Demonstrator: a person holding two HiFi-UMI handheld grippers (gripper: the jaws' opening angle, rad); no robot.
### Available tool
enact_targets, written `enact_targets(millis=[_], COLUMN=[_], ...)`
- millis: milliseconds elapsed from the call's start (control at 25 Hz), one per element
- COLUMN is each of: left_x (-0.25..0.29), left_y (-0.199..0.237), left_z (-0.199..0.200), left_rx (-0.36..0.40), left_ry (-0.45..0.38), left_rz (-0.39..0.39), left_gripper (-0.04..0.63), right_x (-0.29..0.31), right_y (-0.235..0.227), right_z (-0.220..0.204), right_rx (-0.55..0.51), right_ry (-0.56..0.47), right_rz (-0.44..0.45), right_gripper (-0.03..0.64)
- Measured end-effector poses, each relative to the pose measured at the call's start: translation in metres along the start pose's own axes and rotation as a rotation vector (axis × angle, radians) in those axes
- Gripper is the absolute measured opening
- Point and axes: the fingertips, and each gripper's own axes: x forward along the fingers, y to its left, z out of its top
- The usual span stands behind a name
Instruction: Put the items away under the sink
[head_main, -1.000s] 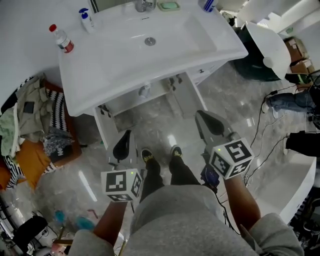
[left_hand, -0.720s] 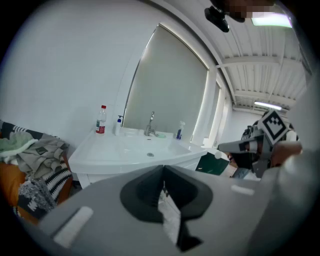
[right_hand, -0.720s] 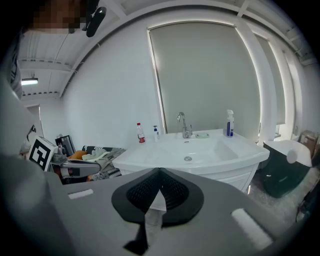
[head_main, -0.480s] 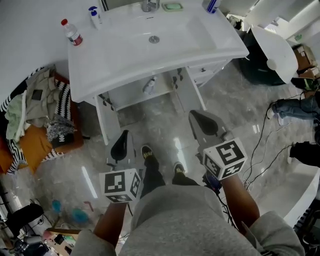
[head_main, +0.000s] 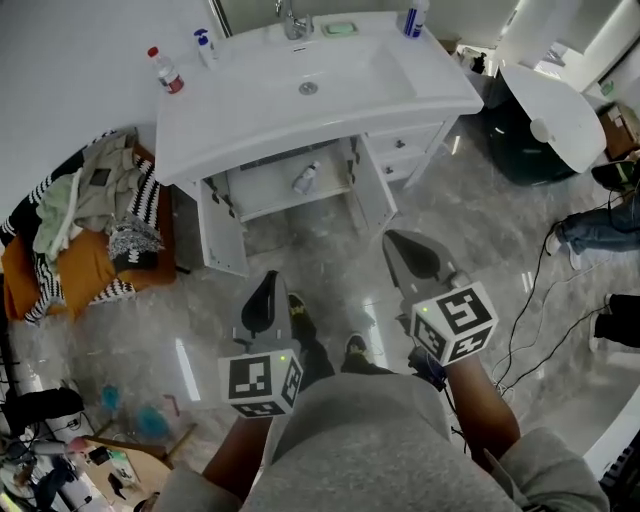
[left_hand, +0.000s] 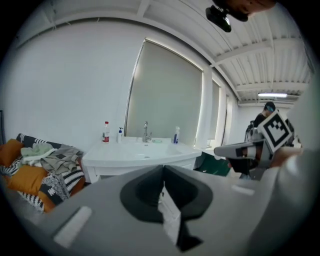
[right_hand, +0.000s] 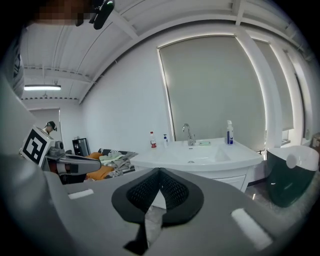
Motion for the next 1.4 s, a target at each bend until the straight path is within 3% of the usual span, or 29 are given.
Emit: enact_targets(millis=[240, 400, 520, 1400], left_x=[-0.045, -0.065, -0.074, -0.074], left_y=[-0.01, -0.017, -0.022, -0.012], left_z=[-0.003, 0.004, 0.009, -0.002], left_rx=[-0.058, -0.053, -0.031, -0.063], left_ry=[-0.036, -0.075, -0.089, -0.068], left_rz=[0.086, 0.113, 0.113, 0.113], left_gripper=[0.012, 0.012, 0.012, 0.012], right_x=[-0.036, -0.052, -0.058, -0.062], right_y=[0.016, 0.022, 0.023, 0.016], right_z=[-0.012, -0.016, -0.016, -0.012], right_rx=[-0.015, -0.017, -0.027, -0.042], right_ry=[-0.015, -0.018, -0.016, -0.005], right_rz=[0.057, 0.094, 0.094, 0.069], right_gripper=[0.0, 0.0, 0.0, 0.0])
